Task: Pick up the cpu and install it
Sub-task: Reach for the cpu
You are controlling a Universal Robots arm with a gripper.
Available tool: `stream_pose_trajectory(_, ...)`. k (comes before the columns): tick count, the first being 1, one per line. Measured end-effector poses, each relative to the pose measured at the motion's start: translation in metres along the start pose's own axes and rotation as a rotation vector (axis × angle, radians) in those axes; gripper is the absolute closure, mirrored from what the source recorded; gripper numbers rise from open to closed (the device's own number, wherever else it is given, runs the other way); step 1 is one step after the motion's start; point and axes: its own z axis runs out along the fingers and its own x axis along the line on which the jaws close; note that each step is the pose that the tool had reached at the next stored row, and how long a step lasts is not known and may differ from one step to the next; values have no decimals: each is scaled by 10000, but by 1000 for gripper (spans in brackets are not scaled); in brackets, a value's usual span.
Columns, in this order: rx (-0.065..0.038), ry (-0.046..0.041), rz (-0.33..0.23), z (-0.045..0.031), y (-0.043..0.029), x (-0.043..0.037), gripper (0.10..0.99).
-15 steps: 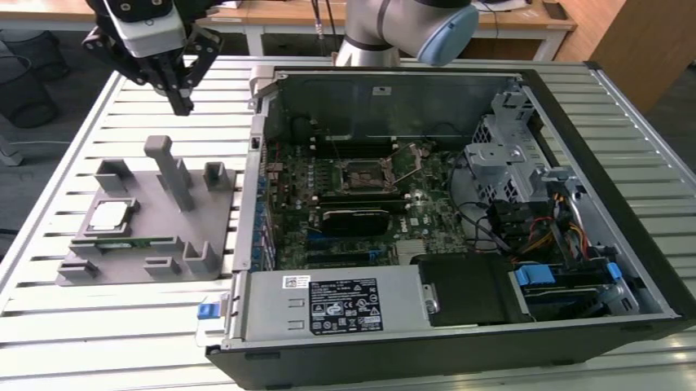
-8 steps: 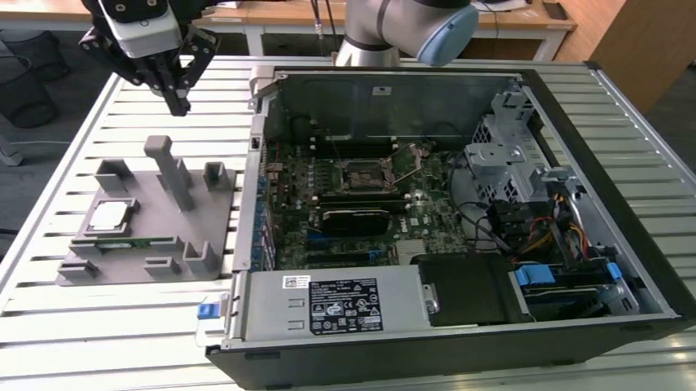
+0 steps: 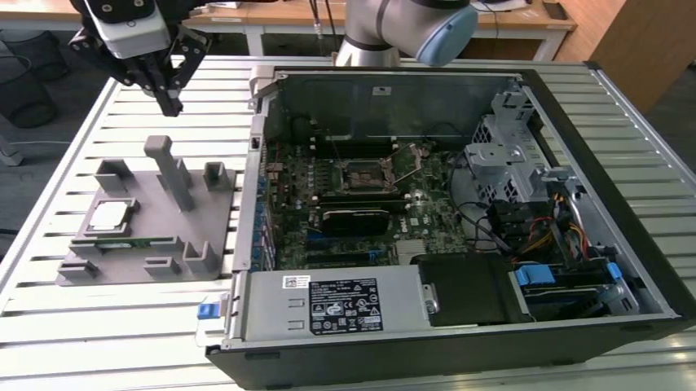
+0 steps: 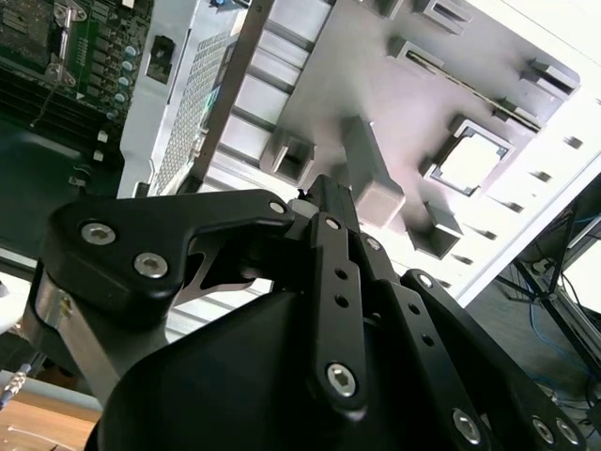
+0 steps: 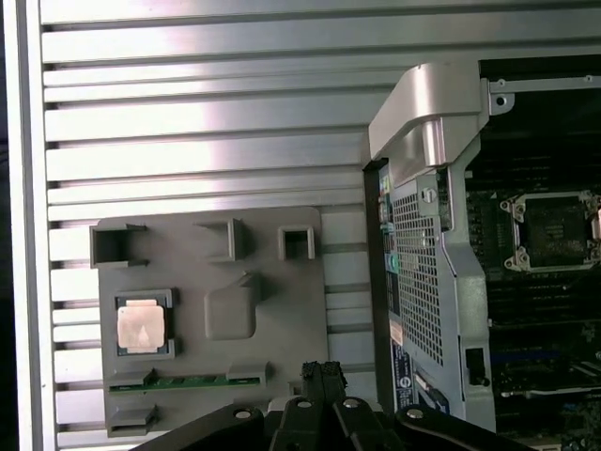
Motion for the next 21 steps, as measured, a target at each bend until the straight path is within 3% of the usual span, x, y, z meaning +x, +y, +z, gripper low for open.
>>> stream_pose_trajectory(10,0,1,0,3,-14,177,980)
stream_pose_trajectory(21,0,3,0,10,-22,290,980)
